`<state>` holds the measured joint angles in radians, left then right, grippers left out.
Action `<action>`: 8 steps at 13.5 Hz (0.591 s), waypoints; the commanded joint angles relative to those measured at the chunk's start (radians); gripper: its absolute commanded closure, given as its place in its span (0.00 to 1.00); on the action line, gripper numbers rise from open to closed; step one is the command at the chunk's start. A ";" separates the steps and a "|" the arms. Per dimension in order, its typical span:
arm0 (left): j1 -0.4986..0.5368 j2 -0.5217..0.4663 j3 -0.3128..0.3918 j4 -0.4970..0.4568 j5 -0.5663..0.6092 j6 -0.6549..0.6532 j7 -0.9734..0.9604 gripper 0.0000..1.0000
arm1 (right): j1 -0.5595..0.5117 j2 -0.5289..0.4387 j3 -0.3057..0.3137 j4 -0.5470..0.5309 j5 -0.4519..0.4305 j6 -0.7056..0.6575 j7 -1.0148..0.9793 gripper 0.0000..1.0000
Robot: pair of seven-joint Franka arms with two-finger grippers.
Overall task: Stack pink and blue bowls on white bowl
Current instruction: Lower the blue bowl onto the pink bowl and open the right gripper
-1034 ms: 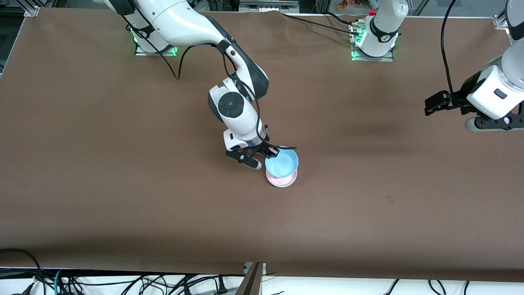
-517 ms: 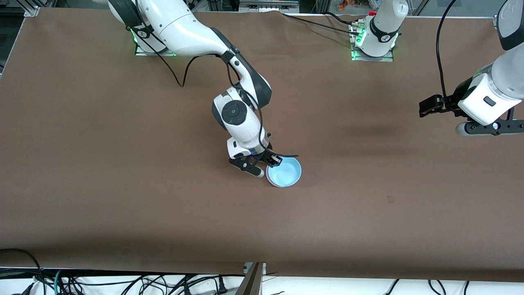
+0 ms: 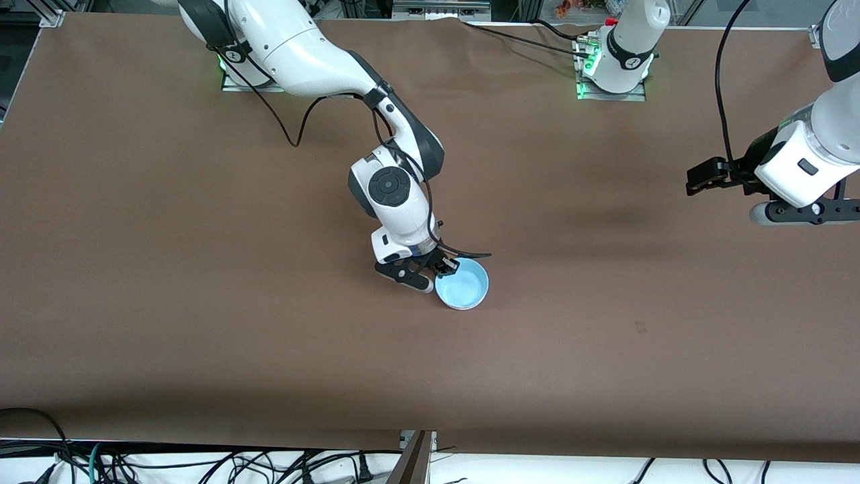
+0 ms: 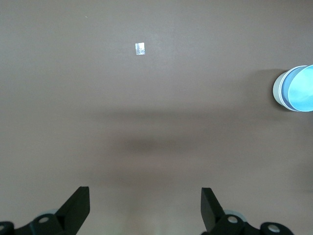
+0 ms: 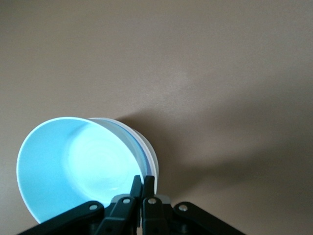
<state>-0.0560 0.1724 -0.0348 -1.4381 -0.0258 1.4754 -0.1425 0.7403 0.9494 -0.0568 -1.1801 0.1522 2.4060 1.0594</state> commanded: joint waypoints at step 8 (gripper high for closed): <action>0.001 0.018 0.000 0.035 -0.009 -0.009 0.012 0.00 | -0.002 -0.011 -0.004 0.042 -0.011 -0.059 -0.006 0.00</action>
<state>-0.0562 0.1779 -0.0352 -1.4328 -0.0258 1.4754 -0.1425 0.7418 0.9507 -0.0547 -1.1652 0.1518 2.3999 1.0581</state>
